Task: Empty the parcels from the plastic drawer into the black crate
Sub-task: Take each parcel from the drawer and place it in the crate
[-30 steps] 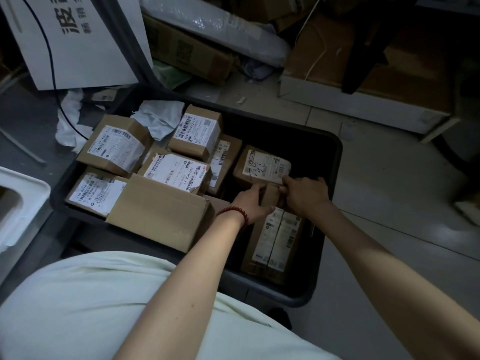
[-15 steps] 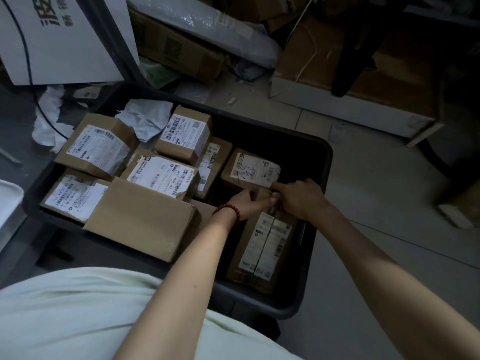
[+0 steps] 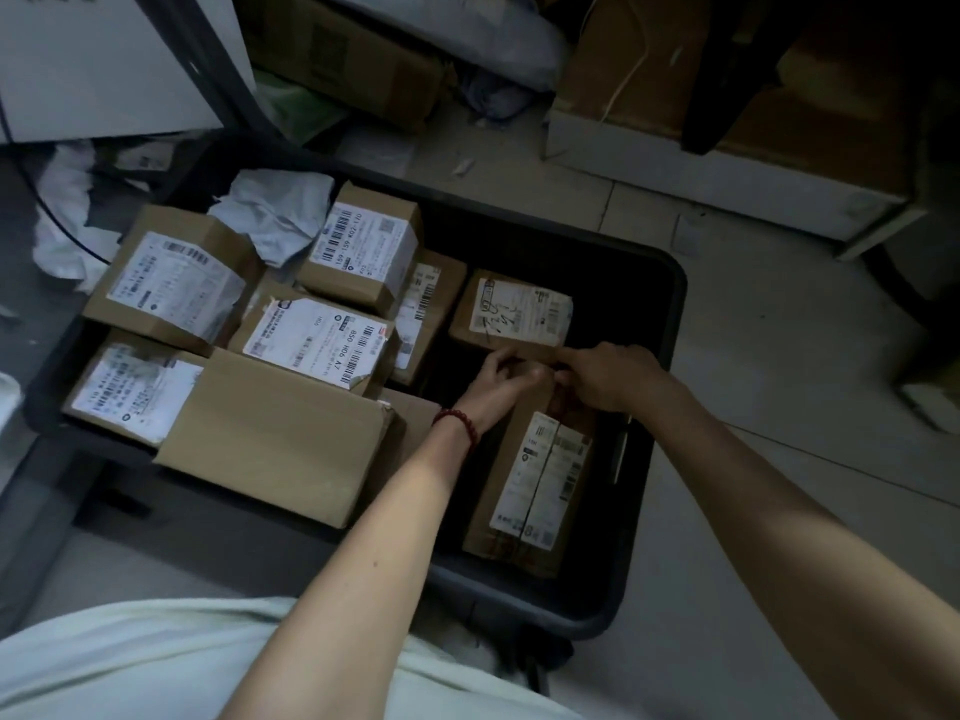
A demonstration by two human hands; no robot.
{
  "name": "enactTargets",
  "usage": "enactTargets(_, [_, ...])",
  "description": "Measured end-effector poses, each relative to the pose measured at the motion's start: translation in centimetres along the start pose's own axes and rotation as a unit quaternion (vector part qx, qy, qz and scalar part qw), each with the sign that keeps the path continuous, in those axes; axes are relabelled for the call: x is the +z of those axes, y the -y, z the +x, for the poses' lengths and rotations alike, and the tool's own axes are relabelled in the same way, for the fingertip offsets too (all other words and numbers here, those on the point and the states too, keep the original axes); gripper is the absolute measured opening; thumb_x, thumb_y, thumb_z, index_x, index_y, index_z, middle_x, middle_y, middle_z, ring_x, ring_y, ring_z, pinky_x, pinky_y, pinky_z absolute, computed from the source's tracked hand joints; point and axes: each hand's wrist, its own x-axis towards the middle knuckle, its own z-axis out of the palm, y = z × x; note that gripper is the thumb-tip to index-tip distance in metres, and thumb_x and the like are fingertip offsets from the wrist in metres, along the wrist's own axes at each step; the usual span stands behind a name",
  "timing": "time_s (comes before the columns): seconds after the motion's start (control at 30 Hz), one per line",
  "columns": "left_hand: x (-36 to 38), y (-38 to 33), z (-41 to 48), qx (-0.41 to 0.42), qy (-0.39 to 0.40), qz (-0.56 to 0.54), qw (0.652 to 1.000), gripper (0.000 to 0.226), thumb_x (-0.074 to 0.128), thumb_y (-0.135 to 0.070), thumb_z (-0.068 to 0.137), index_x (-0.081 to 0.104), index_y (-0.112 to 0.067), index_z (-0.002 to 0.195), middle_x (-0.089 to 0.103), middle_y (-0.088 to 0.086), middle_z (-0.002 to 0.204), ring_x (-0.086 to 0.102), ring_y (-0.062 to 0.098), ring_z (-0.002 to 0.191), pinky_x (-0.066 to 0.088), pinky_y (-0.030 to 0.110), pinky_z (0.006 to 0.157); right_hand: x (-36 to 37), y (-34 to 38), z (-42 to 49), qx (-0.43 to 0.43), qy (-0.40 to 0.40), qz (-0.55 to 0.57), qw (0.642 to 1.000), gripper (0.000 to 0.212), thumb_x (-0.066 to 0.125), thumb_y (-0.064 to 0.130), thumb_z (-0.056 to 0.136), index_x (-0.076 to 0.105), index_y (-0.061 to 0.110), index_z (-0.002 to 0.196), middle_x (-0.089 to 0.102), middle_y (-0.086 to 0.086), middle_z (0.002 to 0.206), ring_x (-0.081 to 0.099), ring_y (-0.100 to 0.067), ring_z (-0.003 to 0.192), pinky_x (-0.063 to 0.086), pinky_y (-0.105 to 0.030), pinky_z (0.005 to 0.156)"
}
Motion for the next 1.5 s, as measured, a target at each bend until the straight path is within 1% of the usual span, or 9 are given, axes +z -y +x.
enactTargets(0.13, [-0.1,-0.7,1.2,0.010,-0.032,0.109,0.993,0.050,0.058,-0.029,0.094,0.036,-0.026,0.139,0.054,0.008,0.131,0.056,0.020,0.112,0.047,0.030,0.092,1.2,0.6,0.2,0.041,-0.022,-0.022,0.999,0.039,0.027,0.042,0.103,0.052,0.029,0.131,0.065,-0.008,0.107,0.061,-0.025,0.095,0.038,-0.037,0.083])
enactTargets(0.23, [-0.3,-0.8,1.4,0.033,-0.090,0.199,0.975,0.042,0.059,-0.028,0.093,0.039,-0.025,0.130,0.056,0.005,0.110,0.056,0.019,0.097,0.042,0.026,0.077,1.6,1.1,0.7,0.087,-0.031,-0.010,0.996,0.050,0.028,0.053,0.100,0.063,0.021,0.113,0.065,-0.008,0.104,0.061,-0.025,0.096,0.036,-0.040,0.091])
enactTargets(0.5, [0.8,0.1,0.0,0.062,-0.137,0.303,0.941,0.054,0.055,-0.013,0.094,0.027,-0.013,0.140,0.052,0.018,0.127,0.055,0.032,0.111,0.049,0.047,0.091,2.0,2.4,2.0,0.155,-0.021,0.068,0.985,0.031,0.055,0.037,0.096,0.062,0.007,0.102,0.064,-0.010,0.101,0.060,-0.022,0.083,0.041,-0.026,0.057])
enactTargets(0.57, [1.0,0.0,-0.7,0.064,-0.136,0.390,0.908,0.054,0.057,-0.017,0.092,0.030,-0.012,0.139,0.049,0.017,0.130,0.050,0.032,0.116,0.047,0.047,0.092,1.8,2.8,1.8,0.173,-0.036,0.057,0.983,0.030,0.056,0.037,0.096,0.062,0.007,0.099,0.063,-0.007,0.095,0.058,-0.020,0.079,0.041,-0.025,0.061])
enactTargets(0.67, [0.8,-0.4,-2.0,0.079,-0.153,0.585,0.792,0.049,0.054,-0.030,0.093,0.038,-0.014,0.136,0.045,0.012,0.136,0.039,0.030,0.125,0.038,0.043,0.097,1.2,3.1,1.0,0.179,-0.076,-0.006,0.981,0.041,0.062,0.040,0.090,0.055,0.012,0.119,0.063,-0.008,0.111,0.059,-0.024,0.103,0.039,-0.036,0.092])
enactTargets(0.73, [-0.1,-1.3,-2.9,0.115,-0.192,0.637,0.738,0.045,0.048,-0.036,0.094,0.043,-0.016,0.134,0.048,0.007,0.136,0.038,0.028,0.126,0.033,0.041,0.098,0.7,3.1,0.3,0.165,-0.112,-0.022,0.980,0.058,0.061,0.044,0.089,0.044,0.012,0.134,0.058,-0.011,0.124,0.054,-0.029,0.115,0.036,-0.039,0.098])
enactTargets(1.0, [-4.7,-5.5,-9.0,0.147,-0.321,0.588,0.728,0.043,0.042,-0.045,0.094,0.050,-0.019,0.127,0.057,0.003,0.126,0.046,0.025,0.117,0.034,0.039,0.091,-3.5,5.2,-2.5,0.080,-0.242,0.022,0.967,0.048,0.041,0.052,0.094,0.051,0.021,0.130,0.058,-0.008,0.125,0.053,-0.030,0.114,0.038,-0.040,0.090])
enactTargets(1.17, [-9.7,-7.2,-16.8,0.170,-0.408,0.579,0.685,0.033,0.042,-0.043,0.091,0.057,-0.021,0.111,0.062,0.001,0.114,0.050,0.024,0.112,0.034,0.040,0.089,-8.1,13.1,-5.0,-0.034,-0.347,0.073,0.934,0.048,0.043,0.058,0.087,0.062,0.023,0.114,0.064,-0.005,0.111,0.057,-0.028,0.106,0.040,-0.040,0.087])
enactTargets(1.5, [-21.2,1.2,-39.0,0.006,-0.590,0.478,0.650,0.031,0.050,-0.047,0.087,0.060,-0.028,0.108,0.065,-0.003,0.111,0.053,0.024,0.108,0.036,0.037,0.089,-10.6,35.7,-11.5,-0.302,-0.358,0.029,0.883,0.047,0.044,0.056,0.086,0.063,0.024,0.114,0.065,-0.006,0.115,0.058,-0.029,0.111,0.038,-0.041,0.093])
